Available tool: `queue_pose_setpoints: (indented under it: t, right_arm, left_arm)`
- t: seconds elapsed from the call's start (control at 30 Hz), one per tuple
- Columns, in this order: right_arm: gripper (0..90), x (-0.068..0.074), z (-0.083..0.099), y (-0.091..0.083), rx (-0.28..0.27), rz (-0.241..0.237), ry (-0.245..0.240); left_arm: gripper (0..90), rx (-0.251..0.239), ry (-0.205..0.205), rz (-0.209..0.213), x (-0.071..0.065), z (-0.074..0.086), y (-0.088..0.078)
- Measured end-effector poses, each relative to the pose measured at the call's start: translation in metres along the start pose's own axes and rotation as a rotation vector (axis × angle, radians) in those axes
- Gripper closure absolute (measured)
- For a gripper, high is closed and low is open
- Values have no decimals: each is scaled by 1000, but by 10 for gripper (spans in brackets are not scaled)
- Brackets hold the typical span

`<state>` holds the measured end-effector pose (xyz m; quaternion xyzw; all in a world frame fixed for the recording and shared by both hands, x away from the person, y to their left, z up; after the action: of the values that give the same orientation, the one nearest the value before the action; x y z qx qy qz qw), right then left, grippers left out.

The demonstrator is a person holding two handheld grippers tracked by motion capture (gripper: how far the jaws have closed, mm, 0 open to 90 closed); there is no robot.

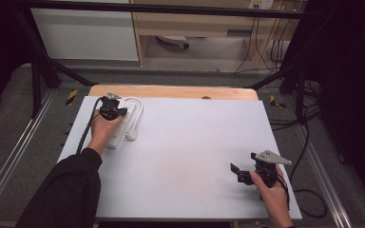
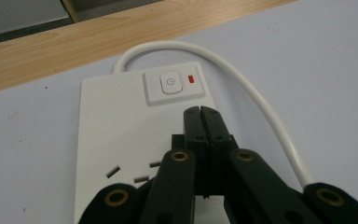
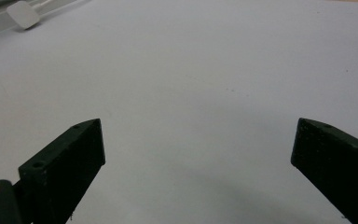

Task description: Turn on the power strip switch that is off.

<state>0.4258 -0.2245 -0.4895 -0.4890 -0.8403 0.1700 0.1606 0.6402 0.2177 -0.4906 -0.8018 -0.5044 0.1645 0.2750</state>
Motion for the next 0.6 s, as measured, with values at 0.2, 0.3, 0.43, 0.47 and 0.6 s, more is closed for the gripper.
queue_pose_setpoints:
  t: [0.2, 0.3, 0.43, 0.47, 0.6]
  right_arm:
    - [32, 0, 0, 0, 1, 0, 1]
    - [32, 0, 0, 1, 2, -1, 0]
    - [32, 0, 0, 0, 1, -2, 0]
    - [32, 0, 1, 0, 2, -2, 0]
    - [32, 1, 1, 0, 3, -3, -2]
  left_arm:
    - [900, 7, -6, 6, 0, -1, 1]
    - [900, 12, -1, 1, -1, -1, 1]
    - [900, 12, 6, 1, -2, -1, 1]
    - [900, 14, 9, 1, -2, -1, 1]
    - [900, 17, 14, -1, -2, -1, 2]
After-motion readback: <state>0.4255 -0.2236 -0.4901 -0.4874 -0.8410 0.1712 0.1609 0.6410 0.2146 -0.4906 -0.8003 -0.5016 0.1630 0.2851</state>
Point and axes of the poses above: each handheld gripper's, and its own axes: y roughly forward along the jaws, z roughly out of its underside, x roughly to its left, the point moved 10 cm from there along y, roughly forward along the jaws, and after that the axes turned 3 degrees about -x, right-handed, at the moved point
